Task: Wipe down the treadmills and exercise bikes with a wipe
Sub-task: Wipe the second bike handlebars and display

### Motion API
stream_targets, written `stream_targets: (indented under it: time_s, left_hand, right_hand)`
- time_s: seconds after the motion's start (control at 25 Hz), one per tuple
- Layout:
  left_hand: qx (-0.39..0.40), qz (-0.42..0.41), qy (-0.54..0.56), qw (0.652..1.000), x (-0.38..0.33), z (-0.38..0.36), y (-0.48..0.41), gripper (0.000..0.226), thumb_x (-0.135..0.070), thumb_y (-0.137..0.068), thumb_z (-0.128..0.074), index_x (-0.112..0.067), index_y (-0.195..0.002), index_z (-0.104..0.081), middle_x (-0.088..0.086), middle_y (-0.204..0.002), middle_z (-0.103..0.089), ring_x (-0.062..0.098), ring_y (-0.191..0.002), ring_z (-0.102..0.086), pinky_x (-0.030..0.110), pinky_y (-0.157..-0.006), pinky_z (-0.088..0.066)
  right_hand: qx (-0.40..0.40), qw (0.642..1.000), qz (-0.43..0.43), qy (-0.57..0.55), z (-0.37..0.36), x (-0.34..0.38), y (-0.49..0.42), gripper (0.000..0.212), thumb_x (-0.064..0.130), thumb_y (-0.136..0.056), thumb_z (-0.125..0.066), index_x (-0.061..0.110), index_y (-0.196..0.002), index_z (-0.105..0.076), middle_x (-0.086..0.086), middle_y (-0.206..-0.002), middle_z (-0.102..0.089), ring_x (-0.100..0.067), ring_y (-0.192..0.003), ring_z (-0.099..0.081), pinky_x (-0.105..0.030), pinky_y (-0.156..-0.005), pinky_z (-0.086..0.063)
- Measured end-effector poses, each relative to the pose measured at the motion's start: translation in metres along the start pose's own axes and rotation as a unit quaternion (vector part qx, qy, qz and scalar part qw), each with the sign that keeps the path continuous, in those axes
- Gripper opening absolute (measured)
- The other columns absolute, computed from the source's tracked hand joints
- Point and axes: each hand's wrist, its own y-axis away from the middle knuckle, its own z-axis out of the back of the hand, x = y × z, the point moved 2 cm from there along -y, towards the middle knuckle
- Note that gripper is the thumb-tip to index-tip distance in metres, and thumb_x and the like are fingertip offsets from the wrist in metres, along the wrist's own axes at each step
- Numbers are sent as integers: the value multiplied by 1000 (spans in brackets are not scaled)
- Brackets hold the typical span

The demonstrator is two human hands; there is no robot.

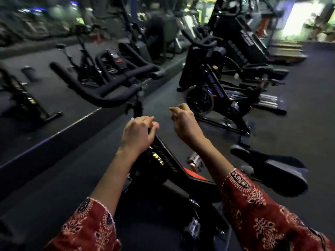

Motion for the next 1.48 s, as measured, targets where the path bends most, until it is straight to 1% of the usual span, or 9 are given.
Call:
stream_targets:
  time_s: [0.24, 0.48, 0.88, 1.08, 1.2, 1.28, 1.36, 1.4, 1.48]
  left_hand:
    - [-50, 72, -46, 995, 78, 68, 12, 35, -18, -88, -64, 0, -118, -64, 18, -119, -64, 33, -112, -58, 49, -103, -40]
    - [-64, 112, -91, 987, 165, 90, 10, 35, -20, -89, -63, -2, -119, -63, 15, -120, -64, 31, -115, -57, 46, -104, -38]
    - [-41, 72, -105, 991, 337, 107, -112, 34, -18, -90, -61, -4, -121, -63, 17, -125, -61, 30, -119, -55, 44, -108, -32]
    - [-86, 38, -70, 993, 408, 106, -146, 42, -26, -86, -46, -1, -112, -67, 19, -117, -65, 33, -107, -63, 47, -98, -47]
    - [-108, -11, -16, 994, 449, 103, -166, 45, -23, -87, -40, 1, -118, -63, 19, -123, -62, 33, -112, -61, 32, -100, -40]
    - [-125, -36, 23, 991, 479, 101, -185, 44, -20, -89, -40, 2, -122, -60, 20, -125, -60, 31, -115, -58, 25, -101, -34]
    - [-129, -75, 66, 987, 497, 97, -200, 44, -19, -90, -42, 5, -124, -57, 21, -126, -59, 28, -118, -55, 20, -104, -31]
    - [-131, -98, 83, 983, 502, 94, -205, 44, -19, -91, -43, 6, -125, -56, 21, -126, -59, 25, -119, -52, 17, -105, -29]
    - [-116, -168, 106, 973, 511, 84, -218, 42, -17, -92, -44, 7, -125, -55, 22, -127, -58, 24, -120, -50, 21, -107, -31]
  right_hand:
    - [25, 993, 105, -44, -56, 82, -41, 30, -10, -89, -48, -10, -116, -61, -26, -111, -54, -39, -96, -58, -17, -82, -35]
    - [36, 984, 153, -83, -132, 128, -98, 28, -7, -91, -49, -8, -116, -61, -24, -111, -53, -39, -97, -56, -33, -87, -40]
    - [-3, 986, 117, -123, -260, 170, -259, 30, 1, -94, -51, -5, -122, -59, -24, -112, -55, -39, -100, -57, -27, -88, -38]
    - [-43, 983, 123, -128, -299, 203, -304, 29, -1, -94, -51, -5, -121, -61, -21, -111, -56, -29, -96, -59, -5, -85, -34]
    - [-92, 981, 125, -120, -320, 225, -332, 28, -2, -94, -51, -6, -121, -60, -21, -113, -55, -17, -95, -55, 8, -83, -25]
    - [-135, 979, 119, -97, -338, 233, -352, 29, -2, -93, -50, -8, -120, -59, -20, -113, -54, -18, -96, -52, 3, -87, -30]
    - [-146, 984, 94, -34, -360, 236, -362, 28, 5, -93, -47, -5, -116, -59, -19, -110, -56, -29, -94, -57, -23, -87, -47]
    - [-151, 985, 81, 22, -372, 237, -361, 28, 11, -94, -44, -3, -113, -60, -17, -105, -58, -33, -88, -60, -36, -77, -52]
    - [-187, 969, 34, 157, -390, 235, -358, 33, 22, -95, -41, 1, -111, -61, -12, -96, -62, -32, -73, -62, -37, -56, -49]
